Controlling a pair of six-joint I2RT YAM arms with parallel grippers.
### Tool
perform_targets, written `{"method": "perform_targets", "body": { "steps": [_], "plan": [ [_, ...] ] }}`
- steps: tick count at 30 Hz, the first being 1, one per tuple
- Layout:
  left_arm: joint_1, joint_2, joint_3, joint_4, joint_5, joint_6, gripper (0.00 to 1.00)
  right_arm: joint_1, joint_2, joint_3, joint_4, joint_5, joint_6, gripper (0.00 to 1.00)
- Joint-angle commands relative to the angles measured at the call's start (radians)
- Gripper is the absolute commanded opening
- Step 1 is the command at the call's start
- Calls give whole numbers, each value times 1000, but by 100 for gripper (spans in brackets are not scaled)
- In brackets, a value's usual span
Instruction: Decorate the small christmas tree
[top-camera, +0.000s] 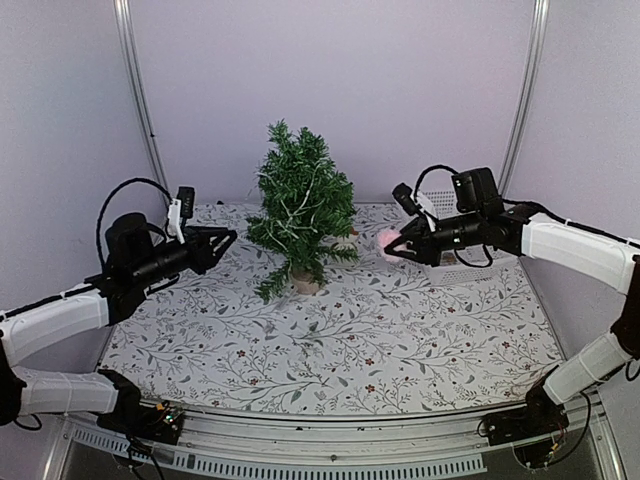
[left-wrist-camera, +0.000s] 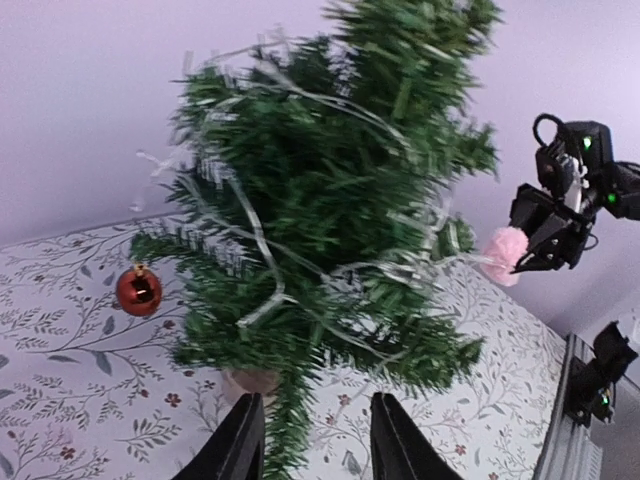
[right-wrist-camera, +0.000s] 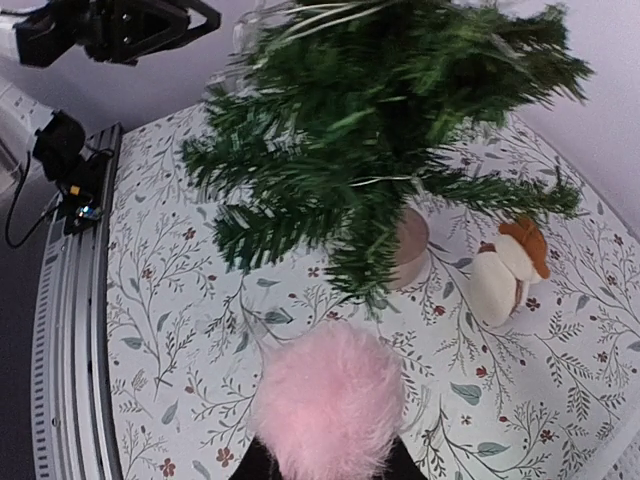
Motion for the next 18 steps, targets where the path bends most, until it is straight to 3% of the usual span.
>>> {"method": "perform_targets", "body": {
  "steps": [1, 6, 8, 12, 18],
  "plan": [
    [-146, -61, 28, -193, 62, 219, 38, 129, -120, -52, -101, 83, -199, 0],
    [-315, -80, 44, -221, 70, 301, 40, 307, -210, -77, -113, 196, -327, 0],
    [-377, -63, 70, -223, 70, 325, 40, 333, -242, -75, -67, 172, -320, 0],
    [-552, -27, 142, -245, -85, 447, 34, 334, -256, -56, 28, 27, -98, 0],
    [-723, 71, 275, -294, -276, 661, 27, 332, -233, -82, 111, -137, 155, 0]
  ]
}}
